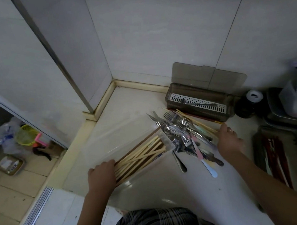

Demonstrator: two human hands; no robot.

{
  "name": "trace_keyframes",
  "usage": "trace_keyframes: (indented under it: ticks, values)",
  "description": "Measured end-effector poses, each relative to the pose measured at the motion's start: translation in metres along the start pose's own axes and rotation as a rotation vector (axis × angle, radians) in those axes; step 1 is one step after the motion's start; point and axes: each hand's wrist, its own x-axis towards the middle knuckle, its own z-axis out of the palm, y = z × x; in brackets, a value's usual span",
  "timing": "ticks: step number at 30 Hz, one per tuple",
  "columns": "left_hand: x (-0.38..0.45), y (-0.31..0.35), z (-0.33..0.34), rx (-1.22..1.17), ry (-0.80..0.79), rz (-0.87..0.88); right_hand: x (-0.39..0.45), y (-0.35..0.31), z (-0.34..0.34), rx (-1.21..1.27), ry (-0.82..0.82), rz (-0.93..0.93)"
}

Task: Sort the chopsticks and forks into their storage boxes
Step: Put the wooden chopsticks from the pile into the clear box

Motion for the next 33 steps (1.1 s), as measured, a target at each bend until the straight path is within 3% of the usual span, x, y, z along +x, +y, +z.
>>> trace_keyframes:
  ticks: [4,8,22,25,27,29,33]
  values:
    - [0.000,0.003,0.003,-0.206,0.116,0.101,-0.005,-0.008,-0.001,0.096,0.117,-0.058]
    - [0.006,0.006,-0.001,-0.371,0.067,0.218,-0.011,-0.020,-0.001,0.156,0.146,-0.115]
    - [0.010,-0.009,-0.005,-0.193,-0.087,0.255,-0.037,-0.041,-0.013,0.329,0.148,-0.223]
    - [0.004,0.001,-0.014,-0.347,0.077,0.247,-0.040,-0.052,-0.015,0.375,0.194,-0.280]
    - [-0.004,0.015,-0.025,-0.454,0.338,0.293,-0.040,-0.059,-0.015,0.372,0.237,-0.307]
    - [-0.006,0.028,-0.036,-0.397,0.594,0.383,-0.040,-0.067,-0.017,0.367,0.254,-0.367]
    - [0.003,0.053,-0.048,-0.273,0.702,0.548,-0.046,-0.085,-0.027,0.335,0.322,-0.577]
